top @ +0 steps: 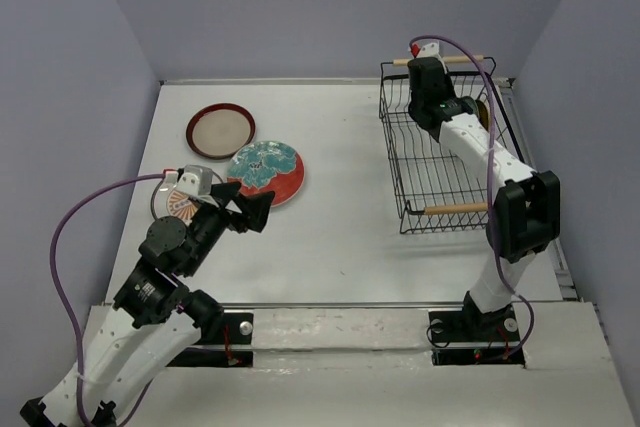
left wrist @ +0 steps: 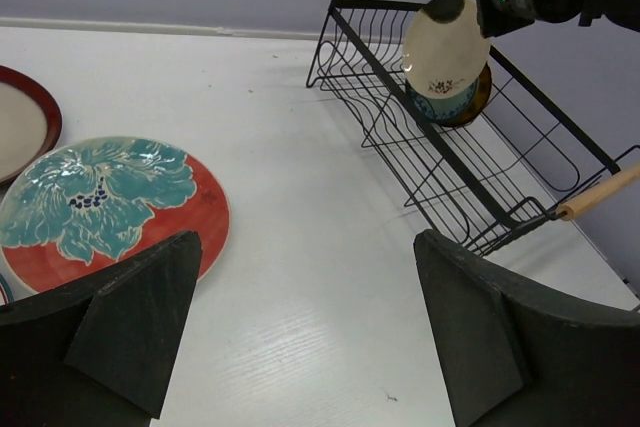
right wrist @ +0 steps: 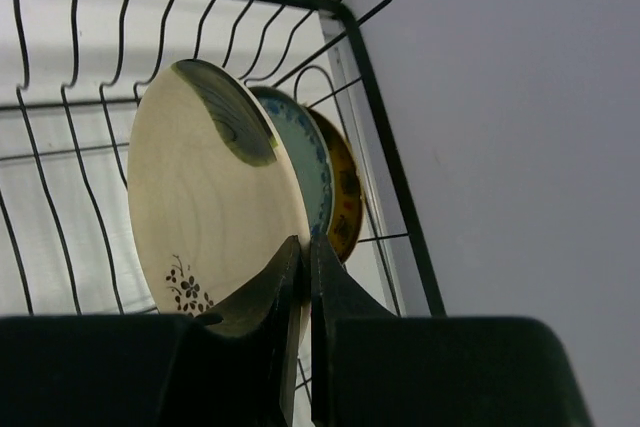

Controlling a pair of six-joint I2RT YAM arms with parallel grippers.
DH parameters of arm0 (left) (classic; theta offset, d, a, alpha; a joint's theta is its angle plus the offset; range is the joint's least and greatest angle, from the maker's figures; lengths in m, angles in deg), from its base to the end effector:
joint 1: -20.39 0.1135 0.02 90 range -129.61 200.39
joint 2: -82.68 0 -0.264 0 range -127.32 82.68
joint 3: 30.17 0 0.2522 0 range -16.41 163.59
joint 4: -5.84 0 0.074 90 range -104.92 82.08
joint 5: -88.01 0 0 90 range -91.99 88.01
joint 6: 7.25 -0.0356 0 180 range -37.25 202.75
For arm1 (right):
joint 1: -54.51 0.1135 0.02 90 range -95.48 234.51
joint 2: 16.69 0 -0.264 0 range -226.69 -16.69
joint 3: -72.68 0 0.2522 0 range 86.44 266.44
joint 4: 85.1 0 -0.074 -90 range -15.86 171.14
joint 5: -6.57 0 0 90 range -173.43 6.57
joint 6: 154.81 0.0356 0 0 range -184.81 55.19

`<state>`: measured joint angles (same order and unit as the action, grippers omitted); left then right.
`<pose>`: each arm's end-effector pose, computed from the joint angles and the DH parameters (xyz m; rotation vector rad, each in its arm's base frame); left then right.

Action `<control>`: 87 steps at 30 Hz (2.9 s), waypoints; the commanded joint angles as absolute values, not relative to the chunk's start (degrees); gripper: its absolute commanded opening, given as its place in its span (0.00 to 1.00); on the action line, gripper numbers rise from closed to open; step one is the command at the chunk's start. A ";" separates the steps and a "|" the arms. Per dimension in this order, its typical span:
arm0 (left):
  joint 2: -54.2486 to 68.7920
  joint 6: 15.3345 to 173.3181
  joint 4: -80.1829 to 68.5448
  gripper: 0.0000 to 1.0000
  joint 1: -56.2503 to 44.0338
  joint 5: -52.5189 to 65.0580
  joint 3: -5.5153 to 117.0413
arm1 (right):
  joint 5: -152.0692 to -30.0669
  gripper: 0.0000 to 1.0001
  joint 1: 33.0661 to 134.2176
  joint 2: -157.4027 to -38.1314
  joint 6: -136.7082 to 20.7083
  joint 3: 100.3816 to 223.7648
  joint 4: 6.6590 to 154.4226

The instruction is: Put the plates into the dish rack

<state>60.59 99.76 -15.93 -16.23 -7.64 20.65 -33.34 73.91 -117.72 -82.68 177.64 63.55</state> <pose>0.0865 -0.0599 0.3473 0.1713 1.4775 -0.6913 0.3940 0.1098 0.3453 -0.0955 1.9653 -0.8690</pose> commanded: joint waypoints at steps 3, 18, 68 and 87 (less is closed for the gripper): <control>58.42 99.01 -13.90 0.99 -16.00 -7.79 20.68 | -34.91 0.07 70.78 -119.87 -84.94 177.93 66.19; 56.31 98.74 -13.81 0.99 -15.91 -8.06 20.77 | -35.97 0.07 67.97 -125.23 -88.89 177.49 67.51; 41.57 131.34 -3.91 0.85 6.49 -9.48 6.02 | -98.26 0.74 81.84 -83.59 -45.13 146.48 80.42; 17.90 136.18 15.54 0.76 8.26 -10.77 2.23 | -107.24 0.73 85.80 -79.18 -42.40 140.93 84.12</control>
